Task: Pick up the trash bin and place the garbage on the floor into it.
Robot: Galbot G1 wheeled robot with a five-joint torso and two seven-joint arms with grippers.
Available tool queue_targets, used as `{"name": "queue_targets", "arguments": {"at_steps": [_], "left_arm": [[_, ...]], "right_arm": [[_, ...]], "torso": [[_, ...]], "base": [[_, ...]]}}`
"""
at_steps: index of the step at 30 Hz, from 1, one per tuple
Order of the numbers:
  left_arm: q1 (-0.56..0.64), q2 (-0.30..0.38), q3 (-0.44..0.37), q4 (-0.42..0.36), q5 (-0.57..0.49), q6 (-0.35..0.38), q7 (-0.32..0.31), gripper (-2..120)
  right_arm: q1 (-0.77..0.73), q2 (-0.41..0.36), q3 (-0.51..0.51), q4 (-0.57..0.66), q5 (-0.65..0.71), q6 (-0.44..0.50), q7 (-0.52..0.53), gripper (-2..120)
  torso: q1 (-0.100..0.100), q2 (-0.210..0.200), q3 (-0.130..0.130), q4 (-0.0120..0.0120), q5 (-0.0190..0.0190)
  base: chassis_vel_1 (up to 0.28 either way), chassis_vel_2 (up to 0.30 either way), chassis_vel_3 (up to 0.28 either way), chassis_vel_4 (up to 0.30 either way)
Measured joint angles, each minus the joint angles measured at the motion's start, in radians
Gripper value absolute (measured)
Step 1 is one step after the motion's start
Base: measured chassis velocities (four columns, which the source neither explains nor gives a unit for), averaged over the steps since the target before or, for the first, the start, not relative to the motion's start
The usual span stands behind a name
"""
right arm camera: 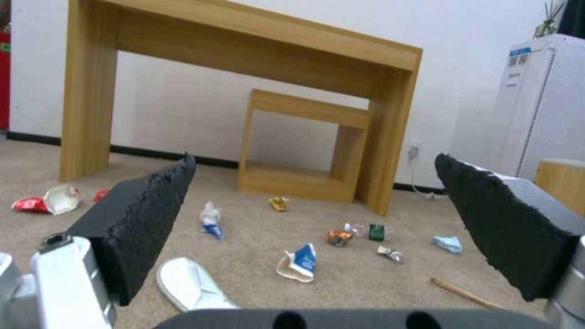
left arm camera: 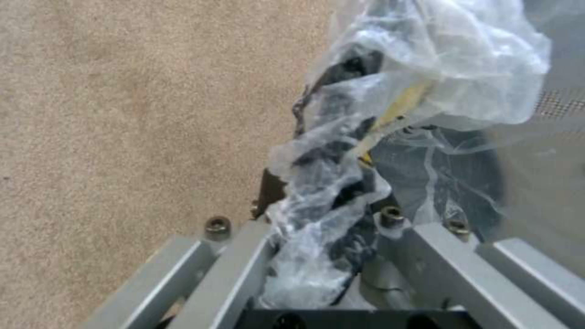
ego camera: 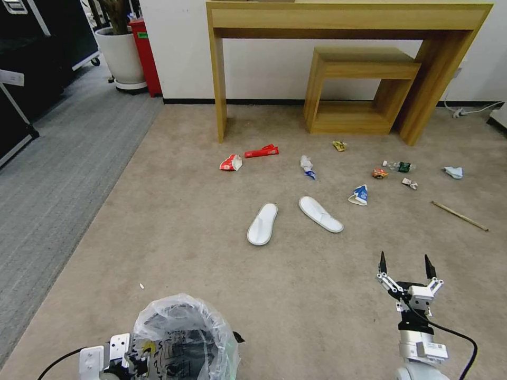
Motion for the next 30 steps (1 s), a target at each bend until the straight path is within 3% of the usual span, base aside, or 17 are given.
{"name": "queue_targets", "arguments": {"at_steps": [28, 30], "left_arm": [[0.02, -0.062, -0.033, -0.009, 0.104, -0.005, 0.074, 7], [0.02, -0.072, -0.032, -0.026, 0.092, -0.001, 0.074, 1]], "right_arm": [[0.014, -0.011, -0.005, -0.008, 0.002, -0.012, 0.02, 100], [0.013, -0.011, -0.005, -0.008, 0.002, -0.012, 0.021, 100]], "torso": [[0.0, 0.0, 0.0, 0.0, -0.0007], [0.0, 0.0, 0.0, 0.0, -0.0008]], "base": [[0.0, 0.0, 0.0, 0.0], [0.0, 0.0, 0.0, 0.0]]}}
